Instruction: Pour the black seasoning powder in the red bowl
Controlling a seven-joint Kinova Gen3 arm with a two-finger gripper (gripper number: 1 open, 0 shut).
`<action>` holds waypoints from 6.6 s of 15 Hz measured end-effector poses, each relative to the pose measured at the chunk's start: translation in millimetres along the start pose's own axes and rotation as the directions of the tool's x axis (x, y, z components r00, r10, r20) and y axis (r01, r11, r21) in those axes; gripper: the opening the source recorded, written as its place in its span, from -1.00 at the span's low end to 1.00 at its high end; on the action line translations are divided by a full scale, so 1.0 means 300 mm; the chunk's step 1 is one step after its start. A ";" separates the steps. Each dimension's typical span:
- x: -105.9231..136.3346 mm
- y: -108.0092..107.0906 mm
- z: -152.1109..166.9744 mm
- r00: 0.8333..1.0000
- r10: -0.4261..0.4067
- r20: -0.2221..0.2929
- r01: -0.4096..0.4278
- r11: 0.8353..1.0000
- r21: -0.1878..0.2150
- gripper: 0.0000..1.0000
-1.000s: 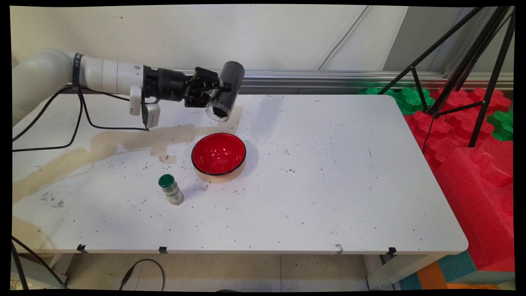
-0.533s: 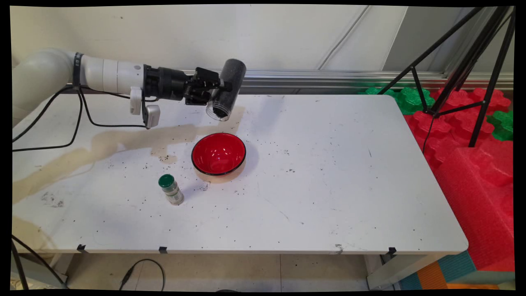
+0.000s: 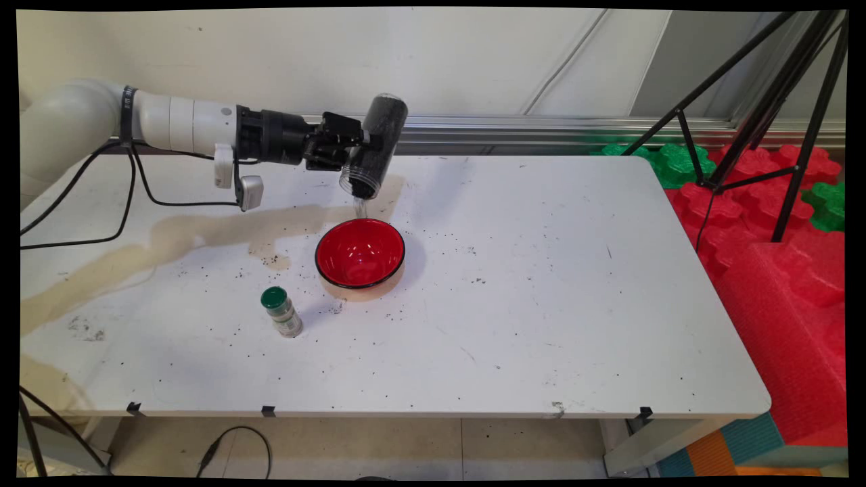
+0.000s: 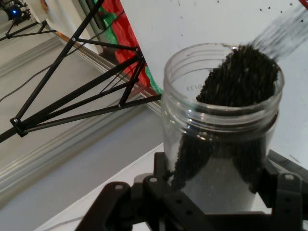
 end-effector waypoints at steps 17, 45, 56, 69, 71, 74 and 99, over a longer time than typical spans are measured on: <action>0.003 -0.002 -0.005 0.999 0.037 0.001 -0.037 0.999 0.004 -1.00; 0.011 -0.002 -0.022 0.999 0.039 -0.001 -0.039 0.999 0.007 -1.00; 0.007 0.002 -0.030 0.993 -0.115 0.000 0.115 0.993 -0.008 -1.00; -0.031 -0.032 -0.068 0.882 -0.472 -0.019 0.471 0.882 -0.017 -1.00; -0.036 -0.039 -0.074 0.856 -0.517 -0.025 0.517 0.856 -0.022 -1.00; -0.046 -0.049 -0.084 0.811 -0.585 -0.033 0.584 0.811 -0.030 -1.00; -0.237 -0.135 -0.113 0.055 -0.997 -0.047 0.991 0.060 -0.123 -1.00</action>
